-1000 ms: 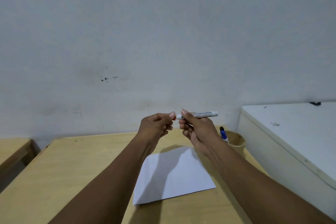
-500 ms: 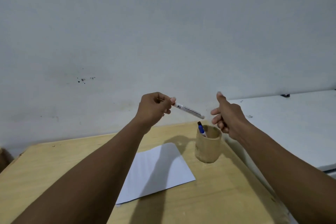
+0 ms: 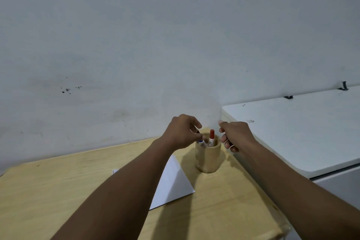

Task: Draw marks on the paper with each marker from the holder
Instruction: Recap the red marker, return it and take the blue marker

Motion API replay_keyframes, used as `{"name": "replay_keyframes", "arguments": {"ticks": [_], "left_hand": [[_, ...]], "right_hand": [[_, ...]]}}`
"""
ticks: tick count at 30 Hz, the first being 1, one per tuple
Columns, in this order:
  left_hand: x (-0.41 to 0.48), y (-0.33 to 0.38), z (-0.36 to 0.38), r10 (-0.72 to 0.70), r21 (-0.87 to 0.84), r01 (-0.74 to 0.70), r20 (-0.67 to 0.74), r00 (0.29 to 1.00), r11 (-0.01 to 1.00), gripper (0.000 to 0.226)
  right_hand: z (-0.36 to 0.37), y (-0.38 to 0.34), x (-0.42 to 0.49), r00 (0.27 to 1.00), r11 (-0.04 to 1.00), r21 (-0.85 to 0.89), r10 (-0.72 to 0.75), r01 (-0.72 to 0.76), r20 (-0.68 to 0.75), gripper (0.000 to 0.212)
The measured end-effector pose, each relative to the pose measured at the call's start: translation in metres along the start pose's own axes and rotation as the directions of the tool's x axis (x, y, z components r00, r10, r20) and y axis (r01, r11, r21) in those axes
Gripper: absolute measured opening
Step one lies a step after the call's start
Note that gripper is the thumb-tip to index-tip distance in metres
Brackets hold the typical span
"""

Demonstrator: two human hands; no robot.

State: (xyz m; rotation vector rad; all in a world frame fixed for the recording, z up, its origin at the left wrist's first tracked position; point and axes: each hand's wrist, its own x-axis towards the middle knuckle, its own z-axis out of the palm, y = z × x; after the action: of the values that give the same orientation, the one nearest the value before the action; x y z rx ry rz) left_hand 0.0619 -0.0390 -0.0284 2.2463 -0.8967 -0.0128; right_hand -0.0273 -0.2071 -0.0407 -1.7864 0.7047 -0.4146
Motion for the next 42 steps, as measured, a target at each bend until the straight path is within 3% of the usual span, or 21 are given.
{"name": "replay_keyframes", "arguments": {"ticks": [9,16,18,21,24,26,29,32,42], "left_hand": [[-0.004,-0.006,0.014,-0.003,0.058,0.006,-0.059,0.998,0.998,0.012],[-0.010,-0.004,-0.007,-0.019,-0.056,0.009,-0.186,0.982,0.998,0.002],[-0.010,-0.002,-0.027,-0.056,-0.161,0.020,-0.222,0.973,0.987,0.004],[-0.016,0.002,-0.064,-0.108,-0.309,0.030,-0.240,0.965,0.951,0.007],[-0.032,-0.001,-0.101,-0.157,-0.460,0.059,-0.179,0.971,0.886,0.009],[-0.047,-0.008,-0.119,-0.170,-0.532,0.085,-0.114,0.979,0.843,0.012],[-0.069,-0.030,-0.137,-0.207,-0.564,0.125,-0.083,0.975,0.816,0.012],[-0.089,-0.060,-0.147,-0.268,-0.581,0.156,-0.113,0.957,0.799,0.016],[-0.131,-0.139,-0.148,-0.460,-0.798,0.104,-0.231,0.858,0.594,0.016]], "right_hand": [[0.010,0.011,-0.004,0.999,0.998,0.047,-0.034,0.034,-0.020,0.035],[0.025,-0.004,-0.021,0.957,0.971,0.040,-0.226,0.237,-0.181,0.033],[0.034,-0.014,-0.029,0.974,0.974,0.094,-0.194,0.206,-0.120,0.035],[0.054,-0.030,-0.047,0.984,0.966,0.249,0.025,-0.068,0.174,0.056],[0.083,-0.038,-0.061,0.870,0.815,0.456,0.112,-0.356,0.479,0.078],[0.105,-0.043,-0.066,0.846,0.687,0.586,0.079,-0.430,0.527,0.071],[0.135,-0.053,-0.073,0.872,0.563,0.710,0.040,-0.424,0.489,0.042],[0.160,-0.064,-0.080,0.871,0.526,0.740,0.003,-0.419,0.491,0.026],[0.206,-0.068,-0.085,0.819,0.679,0.692,-0.236,-0.246,0.523,0.024]]}}
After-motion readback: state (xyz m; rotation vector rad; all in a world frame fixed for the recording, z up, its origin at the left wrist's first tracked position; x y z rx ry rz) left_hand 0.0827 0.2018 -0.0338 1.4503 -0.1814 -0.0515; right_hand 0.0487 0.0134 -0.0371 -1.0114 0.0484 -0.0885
